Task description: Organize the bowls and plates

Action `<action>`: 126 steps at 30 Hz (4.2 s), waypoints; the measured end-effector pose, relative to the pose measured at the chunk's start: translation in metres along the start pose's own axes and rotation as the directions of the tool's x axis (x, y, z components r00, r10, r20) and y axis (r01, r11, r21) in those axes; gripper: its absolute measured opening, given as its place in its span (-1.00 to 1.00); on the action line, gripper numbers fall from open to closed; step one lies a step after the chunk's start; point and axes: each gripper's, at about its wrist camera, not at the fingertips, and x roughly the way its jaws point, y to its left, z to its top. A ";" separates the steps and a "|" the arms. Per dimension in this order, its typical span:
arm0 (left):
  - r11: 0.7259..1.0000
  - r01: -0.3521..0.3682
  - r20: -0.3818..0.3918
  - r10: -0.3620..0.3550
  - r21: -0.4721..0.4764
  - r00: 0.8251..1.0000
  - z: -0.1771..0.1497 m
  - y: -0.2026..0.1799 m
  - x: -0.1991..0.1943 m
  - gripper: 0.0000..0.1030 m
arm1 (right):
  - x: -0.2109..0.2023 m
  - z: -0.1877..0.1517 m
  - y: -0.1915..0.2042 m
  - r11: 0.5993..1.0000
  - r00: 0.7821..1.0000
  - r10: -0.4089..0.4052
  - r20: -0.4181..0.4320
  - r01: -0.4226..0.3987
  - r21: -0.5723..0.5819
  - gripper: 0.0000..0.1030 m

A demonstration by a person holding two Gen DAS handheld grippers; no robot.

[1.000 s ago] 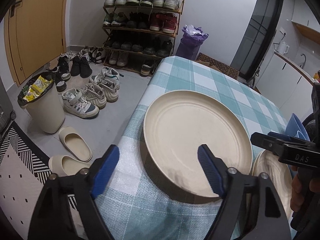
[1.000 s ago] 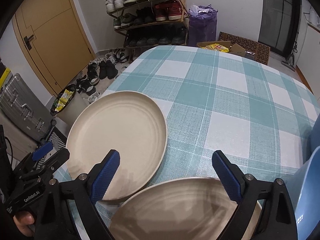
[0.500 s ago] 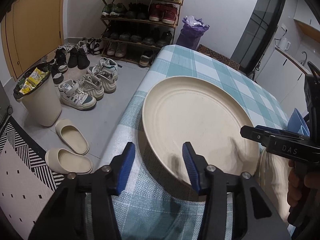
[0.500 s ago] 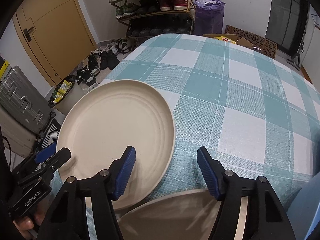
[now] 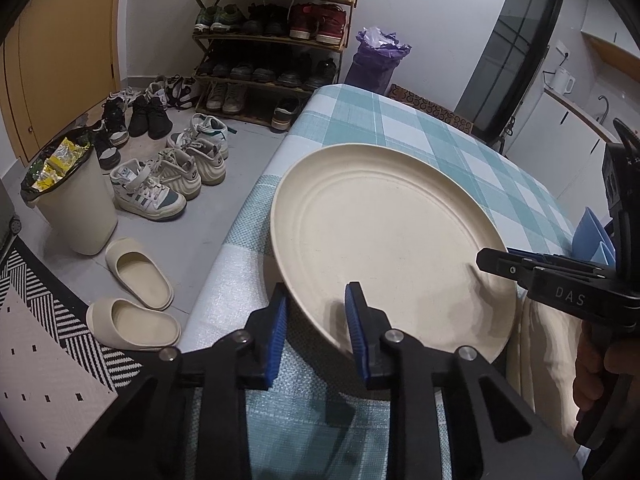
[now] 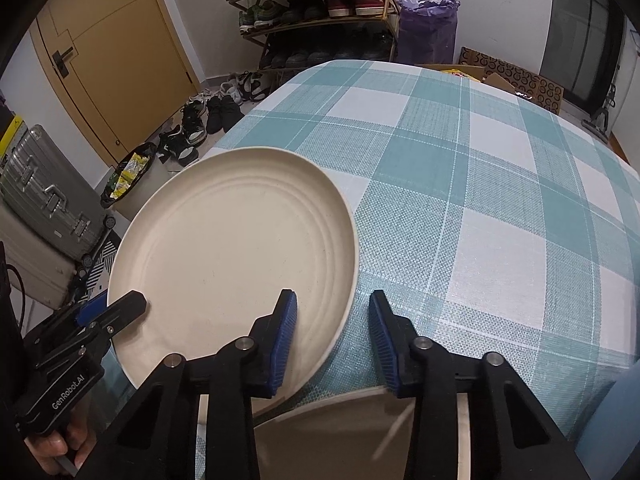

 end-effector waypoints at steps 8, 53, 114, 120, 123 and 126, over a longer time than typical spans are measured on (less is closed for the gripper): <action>1.000 0.007 0.010 -0.007 -0.020 1.000 0.001 0.003 -0.003 -0.51 | -0.003 -0.002 0.005 1.000 1.000 -0.020 0.021 0.020 -0.020 -0.59; 0.996 0.055 0.106 -0.062 0.074 0.992 0.006 -0.034 -0.056 -0.51 | -0.091 -0.019 -0.001 0.997 0.983 -0.069 0.169 0.076 -0.031 -0.59; 0.939 0.151 0.012 -0.163 0.310 0.987 -0.031 -0.126 -0.068 -0.50 | -0.163 -0.137 -0.071 0.985 0.984 -0.106 0.144 0.084 0.152 -0.59; 0.935 0.147 0.006 -0.158 0.324 0.987 -0.035 -0.130 -0.067 -0.50 | -0.162 -0.147 -0.072 0.984 0.986 -0.098 0.134 0.076 0.160 -0.59; 0.932 0.143 0.002 -0.152 0.332 0.988 -0.036 -0.131 -0.066 -0.50 | -0.162 -0.150 -0.073 0.984 0.987 -0.099 0.130 0.077 0.163 -0.59; 0.932 0.143 -0.002 -0.151 0.333 0.989 -0.038 -0.131 -0.066 -0.50 | -0.164 -0.152 -0.072 0.984 0.986 -0.100 0.130 0.079 0.162 -0.59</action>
